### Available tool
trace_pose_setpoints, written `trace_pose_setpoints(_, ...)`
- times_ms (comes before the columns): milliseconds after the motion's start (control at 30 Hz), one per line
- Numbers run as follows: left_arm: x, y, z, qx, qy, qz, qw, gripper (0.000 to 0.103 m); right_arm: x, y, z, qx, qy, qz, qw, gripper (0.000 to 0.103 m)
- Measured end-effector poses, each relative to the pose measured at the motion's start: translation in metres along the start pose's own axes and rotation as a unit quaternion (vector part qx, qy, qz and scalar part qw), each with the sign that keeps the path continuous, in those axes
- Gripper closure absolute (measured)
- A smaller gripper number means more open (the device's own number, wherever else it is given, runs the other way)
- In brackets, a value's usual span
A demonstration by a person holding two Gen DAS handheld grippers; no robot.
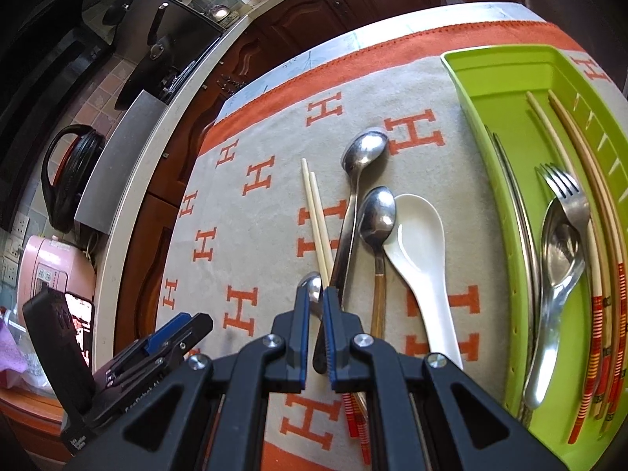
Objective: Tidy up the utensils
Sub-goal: 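Move the open right tool back over the blanket to a long steel spoon, then close the right tool on the steel spoon's handle and lift it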
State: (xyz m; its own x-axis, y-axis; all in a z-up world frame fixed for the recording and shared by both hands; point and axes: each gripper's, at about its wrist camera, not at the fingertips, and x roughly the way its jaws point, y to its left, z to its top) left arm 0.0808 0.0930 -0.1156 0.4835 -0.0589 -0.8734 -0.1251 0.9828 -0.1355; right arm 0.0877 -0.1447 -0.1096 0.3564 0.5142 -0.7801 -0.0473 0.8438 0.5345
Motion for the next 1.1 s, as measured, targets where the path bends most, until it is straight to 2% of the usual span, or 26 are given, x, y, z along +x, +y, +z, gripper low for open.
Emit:
trace_pose_setpoints(333, 0.001, 0.002, -0.001, -0.002, 0.001, -0.003, 1.0000, 0.065, 0.024, -0.007, 0.014, 0.029, -0.001, 0.000, 1.000, 0.096)
trace_pose_setpoints(567, 0.004, 0.001, -0.001, 0.002, 0.005, -0.006, 1.0000, 0.065, 0.031, -0.002, 0.023, 0.030, -0.015, -0.005, 0.999, 0.096)
trace_pose_setpoints(733, 0.005, 0.002, -0.001, 0.002, 0.007, -0.007, 0.9999, 0.065, 0.043, 0.001, 0.022, 0.021, -0.007, -0.012, 1.000, 0.096)
trace_pose_setpoints(967, 0.006, 0.005, 0.000, 0.000, 0.007, -0.006, 1.0000, 0.065, 0.025, 0.005, 0.022, 0.014, -0.015, 0.006, 1.000, 0.096)
trace_pose_setpoints(1100, 0.006, 0.005, 0.000, 0.001, 0.007, -0.008, 0.9999, 0.065, 0.014, -0.002, 0.021, 0.025, -0.017, 0.001, 1.000, 0.095)
